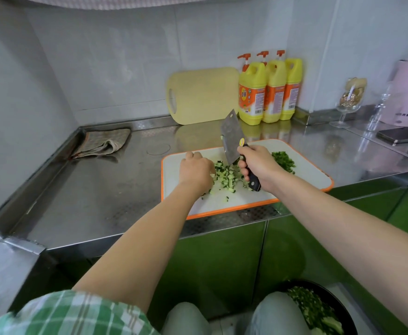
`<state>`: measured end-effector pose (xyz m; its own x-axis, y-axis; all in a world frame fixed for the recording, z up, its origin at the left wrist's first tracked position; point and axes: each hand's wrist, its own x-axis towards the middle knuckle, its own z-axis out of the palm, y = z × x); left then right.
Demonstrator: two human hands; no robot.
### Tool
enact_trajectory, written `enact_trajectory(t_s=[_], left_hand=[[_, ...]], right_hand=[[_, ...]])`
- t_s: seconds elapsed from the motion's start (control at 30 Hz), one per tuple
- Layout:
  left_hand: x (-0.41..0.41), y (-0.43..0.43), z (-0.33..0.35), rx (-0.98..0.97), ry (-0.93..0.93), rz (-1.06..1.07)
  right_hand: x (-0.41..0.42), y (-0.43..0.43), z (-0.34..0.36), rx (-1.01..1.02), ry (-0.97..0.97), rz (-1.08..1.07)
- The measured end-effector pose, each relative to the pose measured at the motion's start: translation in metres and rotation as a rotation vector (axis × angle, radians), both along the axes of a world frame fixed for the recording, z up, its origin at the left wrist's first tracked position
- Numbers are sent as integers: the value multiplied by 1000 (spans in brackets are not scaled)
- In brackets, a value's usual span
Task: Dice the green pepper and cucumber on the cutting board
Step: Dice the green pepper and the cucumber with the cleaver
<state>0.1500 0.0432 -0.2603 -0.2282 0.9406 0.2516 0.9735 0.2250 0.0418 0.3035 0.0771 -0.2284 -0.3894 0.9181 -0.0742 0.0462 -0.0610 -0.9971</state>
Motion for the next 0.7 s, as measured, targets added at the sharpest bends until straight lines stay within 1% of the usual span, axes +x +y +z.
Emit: enact_trajectory(t_s=[0.07,0.13,0.17,0.27,0.37,0.47,0.6,0.7], left_hand=[[-2,4,1,24,38,-22],[-6,5,2,100,-21,-45],[-7,6,3,158,-102,-54],[-7,4,8,365,-421,-42],[-6,-2,20,528,-627,54],[-13,-11,31,663,-786,212],[-24,-30,38,849,-958,468],[-31,-46,40,903,-1037,565]], right_hand=[[0,1,-1,2,-6,1],[1,2,-2,6,-9,0],[1,2,-2,8,-9,-1],[2,2,-3,8,-7,-6],[3,0,0,-22,-7,20],[1,-9,5,-45,-38,89],[-11,-31,8,-35,-108,185],[-23,-48,4,-10,-144,246]])
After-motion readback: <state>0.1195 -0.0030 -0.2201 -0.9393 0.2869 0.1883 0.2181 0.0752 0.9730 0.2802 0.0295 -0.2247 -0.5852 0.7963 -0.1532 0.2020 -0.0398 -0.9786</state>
